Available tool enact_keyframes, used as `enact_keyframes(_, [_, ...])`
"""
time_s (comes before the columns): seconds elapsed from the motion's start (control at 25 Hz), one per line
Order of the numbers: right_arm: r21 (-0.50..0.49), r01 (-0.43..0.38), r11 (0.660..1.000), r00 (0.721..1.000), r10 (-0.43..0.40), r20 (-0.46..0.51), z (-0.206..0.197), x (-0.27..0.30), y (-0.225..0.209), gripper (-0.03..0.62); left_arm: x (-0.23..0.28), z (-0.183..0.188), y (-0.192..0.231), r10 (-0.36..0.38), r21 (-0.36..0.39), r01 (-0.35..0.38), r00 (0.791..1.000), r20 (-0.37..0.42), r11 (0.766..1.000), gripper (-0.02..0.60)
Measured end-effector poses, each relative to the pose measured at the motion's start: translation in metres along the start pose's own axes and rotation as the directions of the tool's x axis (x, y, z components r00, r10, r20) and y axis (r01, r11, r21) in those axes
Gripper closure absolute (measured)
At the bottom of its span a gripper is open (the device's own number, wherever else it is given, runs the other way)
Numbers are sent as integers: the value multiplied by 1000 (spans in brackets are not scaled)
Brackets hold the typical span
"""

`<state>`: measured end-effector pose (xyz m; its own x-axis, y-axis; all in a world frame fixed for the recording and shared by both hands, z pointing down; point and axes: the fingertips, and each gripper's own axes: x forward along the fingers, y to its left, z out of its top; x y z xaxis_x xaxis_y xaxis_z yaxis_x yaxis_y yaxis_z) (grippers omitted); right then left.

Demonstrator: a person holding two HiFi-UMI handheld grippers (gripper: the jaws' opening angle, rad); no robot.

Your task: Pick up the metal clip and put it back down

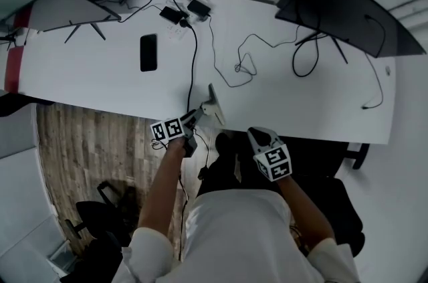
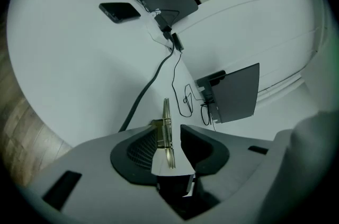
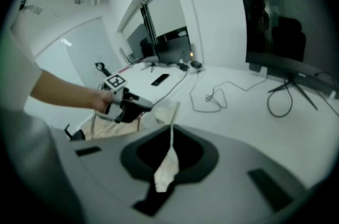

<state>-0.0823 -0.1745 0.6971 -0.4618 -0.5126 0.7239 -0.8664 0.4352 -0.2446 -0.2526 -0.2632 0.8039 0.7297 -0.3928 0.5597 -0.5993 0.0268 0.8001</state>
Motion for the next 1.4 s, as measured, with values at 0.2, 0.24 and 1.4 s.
enact_keyframes(0.2, [-17,33,999,999,-33,33,7,-18,2,560,-30,5,-15,2,100,-6,999,32,995,428])
enact_keyframes(0.24, [-18,42,999,998,-42,42,9,-23,2,560,-37,4,-21,-3,127,-2,999,39,992,432])
enact_keyframes(1.4, [40,105,994,963,-112,246,-60,-177,55,560,-211,-134,-128,-49,513,-93,965,256,853,549])
